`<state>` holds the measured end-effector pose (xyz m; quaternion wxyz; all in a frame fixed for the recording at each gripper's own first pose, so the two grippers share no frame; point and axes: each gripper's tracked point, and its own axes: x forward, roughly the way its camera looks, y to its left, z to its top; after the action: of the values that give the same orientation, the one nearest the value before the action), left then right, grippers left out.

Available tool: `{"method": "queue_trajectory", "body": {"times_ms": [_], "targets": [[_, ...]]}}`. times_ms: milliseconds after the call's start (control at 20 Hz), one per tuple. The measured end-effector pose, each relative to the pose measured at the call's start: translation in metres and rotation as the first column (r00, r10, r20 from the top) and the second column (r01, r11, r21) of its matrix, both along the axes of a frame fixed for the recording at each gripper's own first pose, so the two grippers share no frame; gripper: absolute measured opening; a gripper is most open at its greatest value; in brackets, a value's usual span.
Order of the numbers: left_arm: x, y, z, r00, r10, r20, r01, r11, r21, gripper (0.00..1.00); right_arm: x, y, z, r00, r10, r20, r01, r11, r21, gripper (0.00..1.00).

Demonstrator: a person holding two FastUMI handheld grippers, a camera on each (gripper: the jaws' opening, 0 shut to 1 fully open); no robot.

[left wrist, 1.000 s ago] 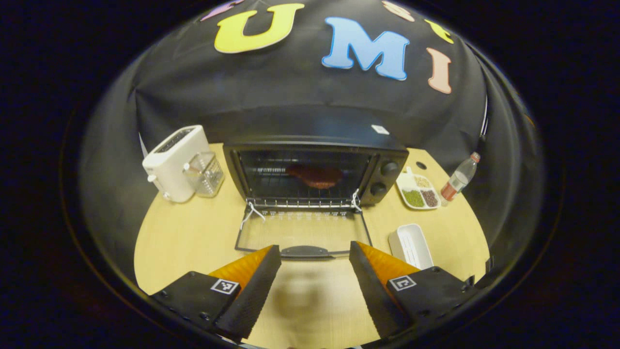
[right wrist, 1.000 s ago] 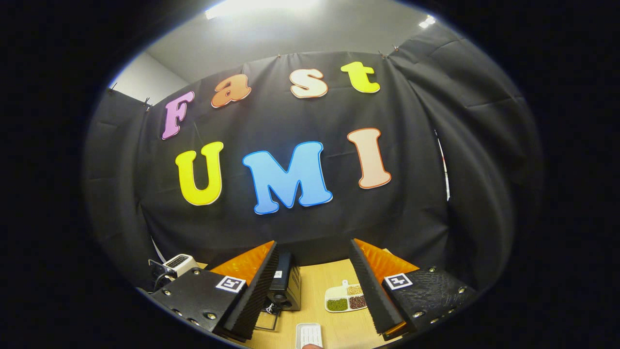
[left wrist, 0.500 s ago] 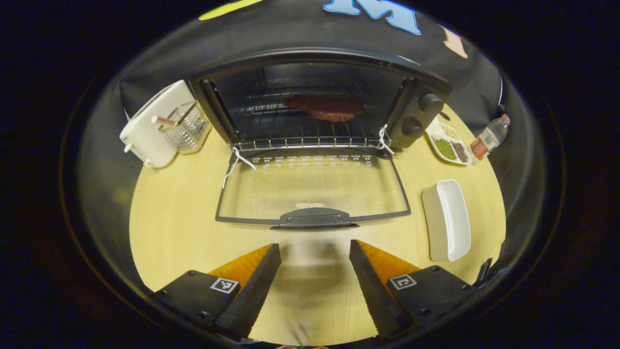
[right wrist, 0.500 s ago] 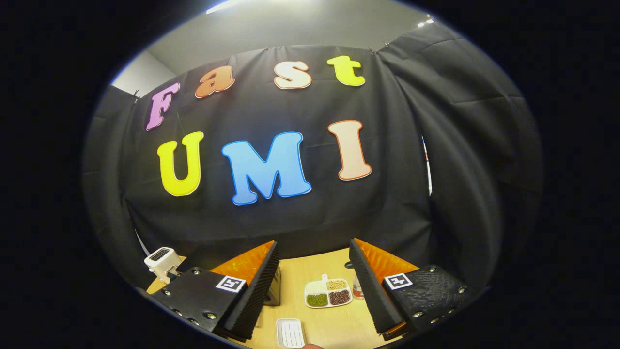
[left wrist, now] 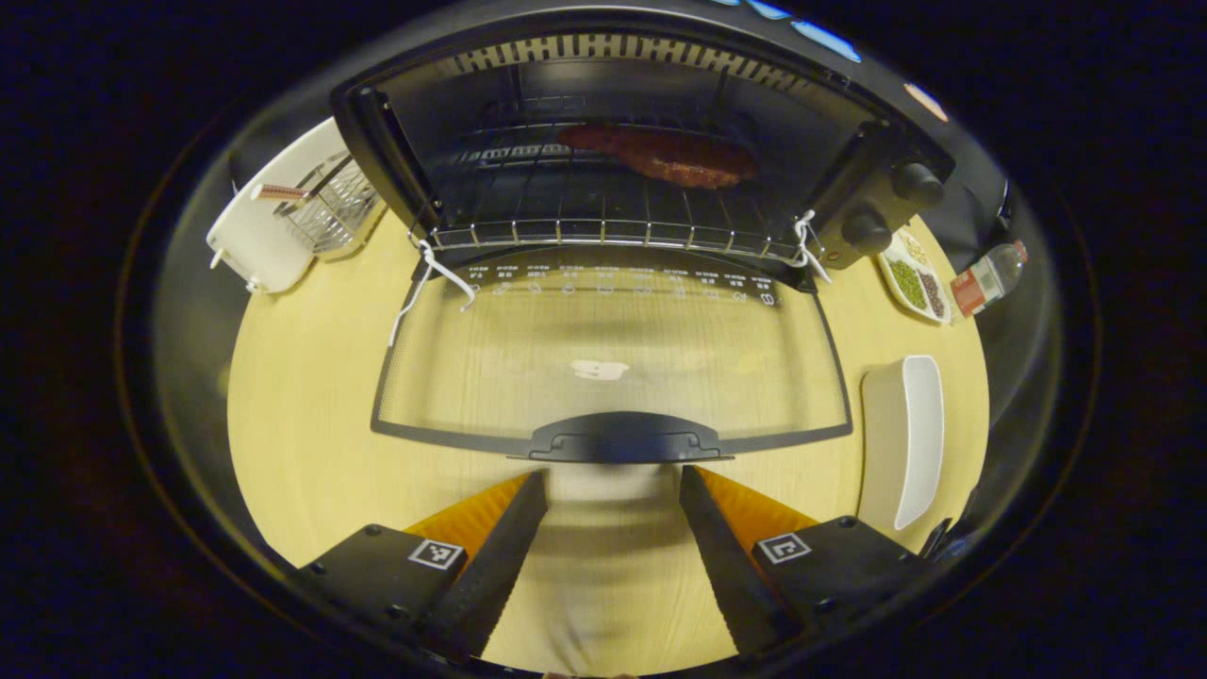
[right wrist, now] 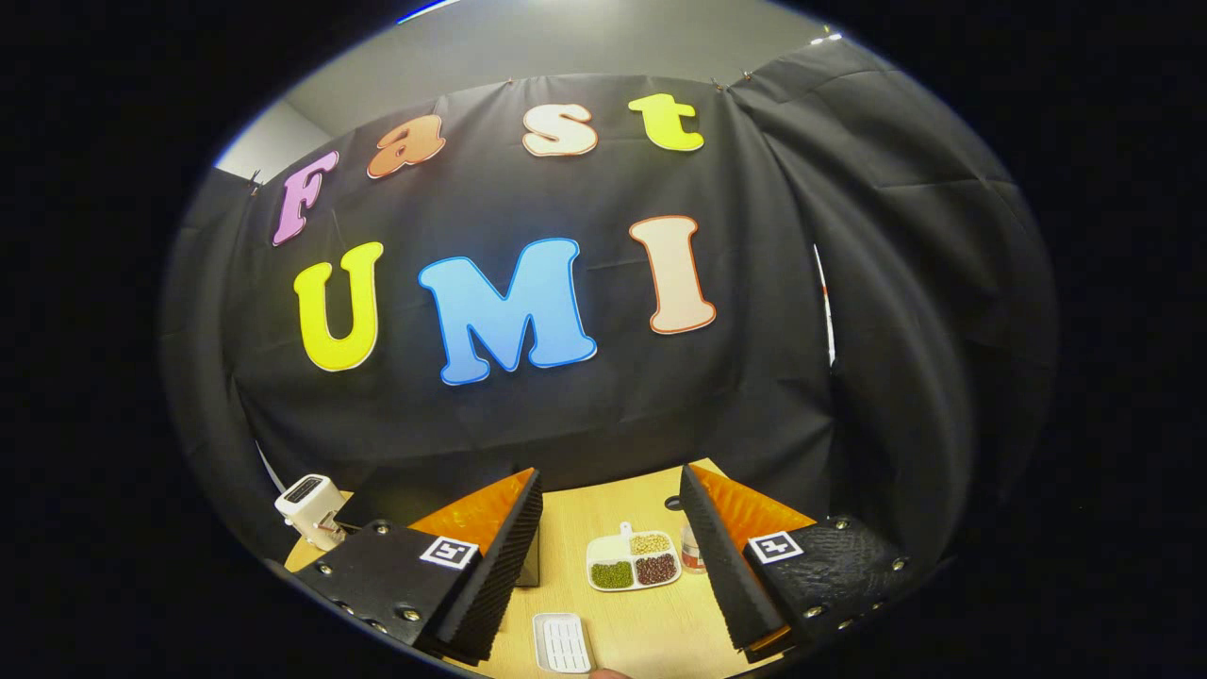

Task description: Open the electric oven with the left hand, put the food in, and close the electric oven.

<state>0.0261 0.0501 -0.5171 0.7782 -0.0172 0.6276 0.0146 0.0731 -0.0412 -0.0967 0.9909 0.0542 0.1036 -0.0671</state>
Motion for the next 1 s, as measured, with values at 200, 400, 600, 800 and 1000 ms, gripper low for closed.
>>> {"method": "queue_trajectory", "body": {"times_ms": [200, 400, 600, 800, 1000], "targets": [[0.003, 0.004, -0.007, 0.999, -0.027, -0.027, 0.027, 1.0, 0.013, 0.92, 0.0, 0.001, 0.001, 1.0, -0.003, -0.003, 0.003, 1.0, -0.007, 0.89], [0.005, 0.004, -0.007, 0.998, -0.057, -0.009, 0.057, 0.998, 0.013, 0.97, -0.001, 0.002, -0.001, 1.0, -0.005, -0.01, 0.005, 1.0, -0.008, 0.89], [0.005, 0.002, 0.009, 0.997, -0.059, 0.057, 0.059, 0.998, -0.001, 0.97, -0.003, 0.007, 0.002, 1.0, 0.003, -0.003, -0.003, 1.0, -0.005, 0.89], [0.006, 0.001, 0.029, 0.99, -0.067, 0.124, 0.069, 0.998, -0.011, 0.93, -0.001, 0.017, 0.006, 1.0, 0.028, 0.007, -0.028, 1.0, -0.002, 0.89], [0.01, -0.003, 0.051, 0.977, -0.029, 0.209, 0.038, 0.999, -0.037, 1.0, 0.0, 0.029, 0.006, 0.999, 0.053, 0.013, -0.052, 0.999, -0.007, 0.89]]}}
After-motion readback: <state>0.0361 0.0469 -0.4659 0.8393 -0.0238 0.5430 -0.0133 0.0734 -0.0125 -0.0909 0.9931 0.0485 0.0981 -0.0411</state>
